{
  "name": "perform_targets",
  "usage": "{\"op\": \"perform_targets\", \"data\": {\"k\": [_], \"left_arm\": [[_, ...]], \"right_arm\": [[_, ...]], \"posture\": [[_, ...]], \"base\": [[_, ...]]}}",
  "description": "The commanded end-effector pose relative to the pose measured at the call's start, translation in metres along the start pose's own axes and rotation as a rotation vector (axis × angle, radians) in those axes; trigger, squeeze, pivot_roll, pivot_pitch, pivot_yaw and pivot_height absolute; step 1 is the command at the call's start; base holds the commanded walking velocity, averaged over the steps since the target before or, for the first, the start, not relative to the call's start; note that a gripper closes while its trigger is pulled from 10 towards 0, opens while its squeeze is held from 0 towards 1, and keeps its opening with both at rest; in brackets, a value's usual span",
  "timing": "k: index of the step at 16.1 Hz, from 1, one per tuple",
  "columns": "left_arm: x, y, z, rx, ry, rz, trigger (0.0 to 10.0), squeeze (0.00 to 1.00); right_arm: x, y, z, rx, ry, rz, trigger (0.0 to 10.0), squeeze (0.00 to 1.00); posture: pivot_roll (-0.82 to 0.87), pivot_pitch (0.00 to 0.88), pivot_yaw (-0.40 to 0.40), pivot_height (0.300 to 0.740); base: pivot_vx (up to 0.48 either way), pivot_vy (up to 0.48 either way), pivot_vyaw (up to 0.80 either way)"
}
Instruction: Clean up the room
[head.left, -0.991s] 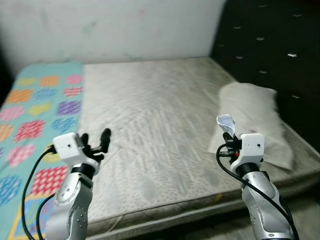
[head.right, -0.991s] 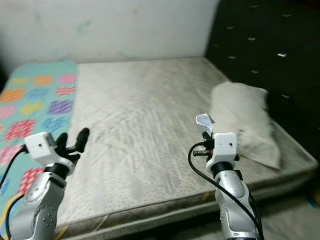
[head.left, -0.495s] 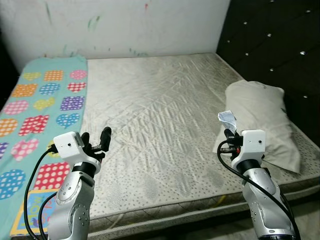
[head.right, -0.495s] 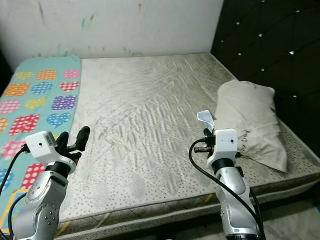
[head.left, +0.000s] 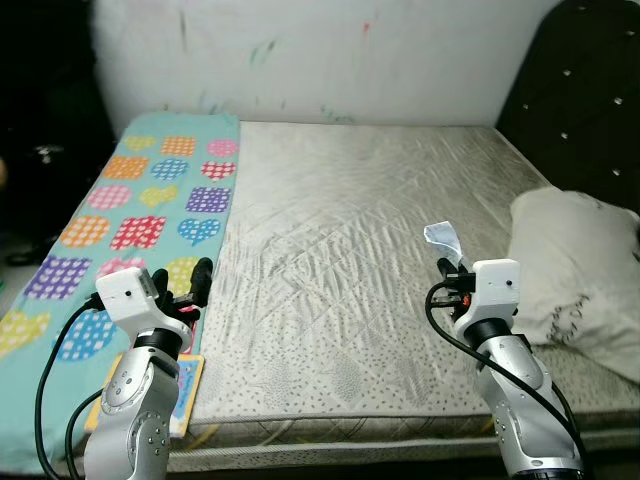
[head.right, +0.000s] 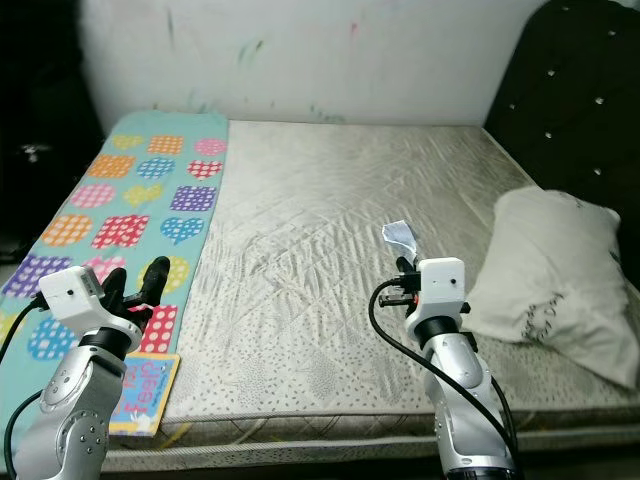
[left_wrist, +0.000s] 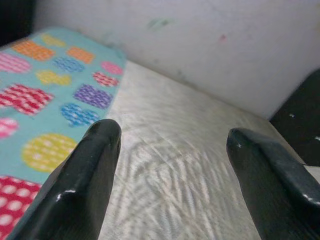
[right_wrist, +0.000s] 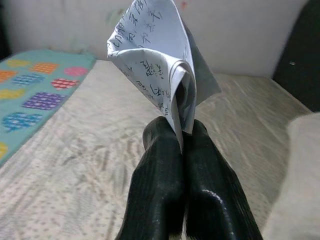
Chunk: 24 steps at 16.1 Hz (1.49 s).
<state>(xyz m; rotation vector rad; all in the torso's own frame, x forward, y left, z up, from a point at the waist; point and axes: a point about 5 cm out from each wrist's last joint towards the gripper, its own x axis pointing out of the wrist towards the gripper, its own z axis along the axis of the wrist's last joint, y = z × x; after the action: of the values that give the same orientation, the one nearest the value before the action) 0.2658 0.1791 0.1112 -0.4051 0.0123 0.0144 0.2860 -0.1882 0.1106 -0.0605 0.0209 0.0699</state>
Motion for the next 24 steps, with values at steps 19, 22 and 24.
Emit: {"op": "perform_targets", "data": {"k": [19, 22, 24], "left_arm": [[-0.0004, -0.0038, -0.0014, -0.015, -0.005, -0.010, 10.0, 0.00], [0.0000, -0.0048, -0.0011, -0.024, -0.009, -0.025, 10.0, 0.00], [0.0004, -0.0059, -0.0008, -0.022, -0.008, -0.030, 10.0, 0.00]], "right_arm": [[0.0050, -0.0024, 0.0039, -0.025, -0.012, 0.013, 10.0, 0.00], [0.0057, -0.0016, 0.0036, -0.021, -0.010, 0.016, 10.0, 0.00], [0.0062, -0.0012, 0.0041, -0.022, -0.013, 0.018, 10.0, 0.00]], "posture": [[-0.05, 0.000, -0.002, 0.740], [-0.04, 0.000, -0.001, 0.740], [-0.05, 0.000, 0.001, 0.740]], "base": [[0.000, 0.119, 0.00], [0.000, 0.097, 0.00], [0.000, 0.476, 0.00]]}}
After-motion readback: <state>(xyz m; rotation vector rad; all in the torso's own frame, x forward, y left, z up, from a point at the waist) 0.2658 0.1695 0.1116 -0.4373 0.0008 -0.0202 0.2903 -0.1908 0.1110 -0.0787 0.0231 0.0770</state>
